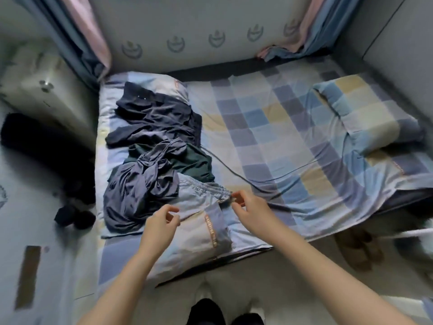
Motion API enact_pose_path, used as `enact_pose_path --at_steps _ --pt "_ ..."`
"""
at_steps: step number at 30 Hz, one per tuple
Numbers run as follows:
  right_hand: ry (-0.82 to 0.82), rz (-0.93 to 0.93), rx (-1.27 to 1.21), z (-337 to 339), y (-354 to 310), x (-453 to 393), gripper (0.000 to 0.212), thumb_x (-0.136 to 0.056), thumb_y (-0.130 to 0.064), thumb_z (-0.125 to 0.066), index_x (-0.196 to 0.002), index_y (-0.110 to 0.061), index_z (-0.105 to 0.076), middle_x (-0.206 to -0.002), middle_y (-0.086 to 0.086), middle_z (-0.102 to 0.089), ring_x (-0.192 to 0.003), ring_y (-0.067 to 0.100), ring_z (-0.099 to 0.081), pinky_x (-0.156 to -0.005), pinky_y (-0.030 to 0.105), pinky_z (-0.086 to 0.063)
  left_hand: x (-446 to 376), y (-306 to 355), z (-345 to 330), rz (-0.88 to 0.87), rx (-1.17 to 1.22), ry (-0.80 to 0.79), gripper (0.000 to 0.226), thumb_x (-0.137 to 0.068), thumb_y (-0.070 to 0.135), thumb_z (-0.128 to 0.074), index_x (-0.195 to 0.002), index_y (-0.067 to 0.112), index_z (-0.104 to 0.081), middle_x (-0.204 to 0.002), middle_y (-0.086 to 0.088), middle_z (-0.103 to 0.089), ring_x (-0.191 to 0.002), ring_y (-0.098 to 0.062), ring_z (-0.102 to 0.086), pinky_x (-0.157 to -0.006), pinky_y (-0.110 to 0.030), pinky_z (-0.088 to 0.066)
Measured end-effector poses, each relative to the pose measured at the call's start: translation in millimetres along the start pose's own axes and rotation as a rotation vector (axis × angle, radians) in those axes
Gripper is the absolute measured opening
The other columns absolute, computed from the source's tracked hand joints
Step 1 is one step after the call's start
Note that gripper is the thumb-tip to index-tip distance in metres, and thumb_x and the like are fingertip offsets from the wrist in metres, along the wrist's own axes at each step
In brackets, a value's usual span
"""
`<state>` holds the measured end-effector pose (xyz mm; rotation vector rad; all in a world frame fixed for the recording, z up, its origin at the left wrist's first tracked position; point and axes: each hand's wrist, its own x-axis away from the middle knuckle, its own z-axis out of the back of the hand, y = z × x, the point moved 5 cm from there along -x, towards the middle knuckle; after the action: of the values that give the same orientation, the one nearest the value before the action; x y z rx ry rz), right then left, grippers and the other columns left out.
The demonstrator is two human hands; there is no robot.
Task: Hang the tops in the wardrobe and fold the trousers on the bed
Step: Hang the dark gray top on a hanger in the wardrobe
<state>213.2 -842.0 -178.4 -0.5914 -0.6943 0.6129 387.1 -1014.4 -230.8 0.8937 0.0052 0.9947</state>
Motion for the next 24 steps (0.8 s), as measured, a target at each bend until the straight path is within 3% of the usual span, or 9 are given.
enact_pose_path --at_steps 4,9,12,14,17,20,22,24 --pt "-0.092 0.003 0.059 -35 -12 -81 0.031 -0.097 -0.024 -0.048 -0.123 -0.010 -0.054 -0.117 0.008 -0.062 -0.107 0.026 -0.057 -0.091 0.036 -0.045 -59 -38 3 0.100 -0.029 0.014 0.012 -0.091 0.017 -0.058 -0.100 0.020 -0.065 -0.083 0.002 -0.069 -0.082 -0.019 -0.063 -0.074 -0.036 -0.052" --pt "-0.225 0.012 0.143 -103 -1 -190 0.027 -0.095 -0.023 -0.048 -0.113 -0.007 -0.058 -0.110 0.011 -0.065 -0.102 0.028 -0.058 -0.083 0.035 -0.045 -129 -114 -15 0.261 -0.098 0.001 0.013 -0.091 0.018 -0.058 -0.098 0.016 -0.069 -0.100 -0.002 -0.065 -0.091 -0.021 -0.060 -0.074 -0.029 -0.040" --pt "-0.280 0.016 0.189 -152 12 -249 0.026 -0.094 -0.017 -0.047 -0.107 0.002 -0.060 -0.108 0.020 -0.064 -0.103 0.035 -0.056 -0.084 0.037 -0.044 -174 -171 -29 0.355 -0.129 -0.025 0.012 -0.087 0.020 -0.059 -0.092 0.018 -0.070 -0.103 -0.008 -0.064 -0.093 -0.026 -0.060 -0.074 -0.031 -0.043" --pt "-0.315 0.034 0.207 -185 22 -284 0.027 -0.093 -0.017 -0.048 -0.108 0.002 -0.061 -0.111 0.019 -0.065 -0.107 0.035 -0.056 -0.087 0.037 -0.044 -200 -200 -36 0.387 -0.174 -0.021 0.011 -0.084 0.023 -0.059 -0.089 0.022 -0.070 -0.114 -0.010 -0.064 -0.105 -0.030 -0.059 -0.084 -0.036 -0.048" --pt "-0.407 0.124 0.299 -252 40 -334 0.027 -0.092 -0.021 -0.050 -0.113 -0.010 -0.063 -0.122 0.015 -0.059 -0.117 0.031 -0.051 -0.095 0.033 -0.040 -234 -239 -52 0.473 -0.282 -0.024 0.022 -0.090 0.024 -0.057 -0.110 0.023 -0.067 -0.152 -0.008 -0.033 -0.139 -0.031 -0.029 -0.109 -0.043 -0.032" --pt "-0.519 0.238 0.460 -316 59 -372 0.027 -0.089 -0.025 -0.051 -0.113 -0.022 -0.064 -0.130 0.015 -0.048 -0.127 0.034 -0.039 -0.106 0.039 -0.033 -264 -274 -66 0.527 -0.329 -0.033 0.037 -0.093 0.028 -0.055 -0.131 0.027 -0.056 -0.163 -0.002 -0.005 -0.149 -0.027 -0.002 -0.115 -0.048 -0.019" --pt "-0.580 0.308 0.604 -348 69 -388 0.028 -0.088 -0.028 -0.050 -0.113 -0.029 -0.062 -0.138 0.015 -0.039 -0.130 0.038 -0.031 -0.106 0.040 -0.029 -278 -296 -73 0.535 -0.337 -0.069 0.046 -0.094 0.033 -0.055 -0.140 0.029 -0.048 -0.164 0.002 0.001 -0.150 -0.026 0.004 -0.116 -0.051 -0.016" --pt "-0.643 0.349 0.740 -373 77 -396 0.029 -0.088 -0.026 -0.050 -0.115 -0.031 -0.061 -0.145 0.014 -0.027 -0.129 0.041 -0.024 -0.106 0.043 -0.030 -285 -312 -79 0.530 -0.313 -0.088 0.054 -0.095 0.038 -0.054 -0.146 0.023 -0.040 -0.163 0.001 -0.010 -0.150 -0.025 -0.001 -0.115 -0.051 -0.018"
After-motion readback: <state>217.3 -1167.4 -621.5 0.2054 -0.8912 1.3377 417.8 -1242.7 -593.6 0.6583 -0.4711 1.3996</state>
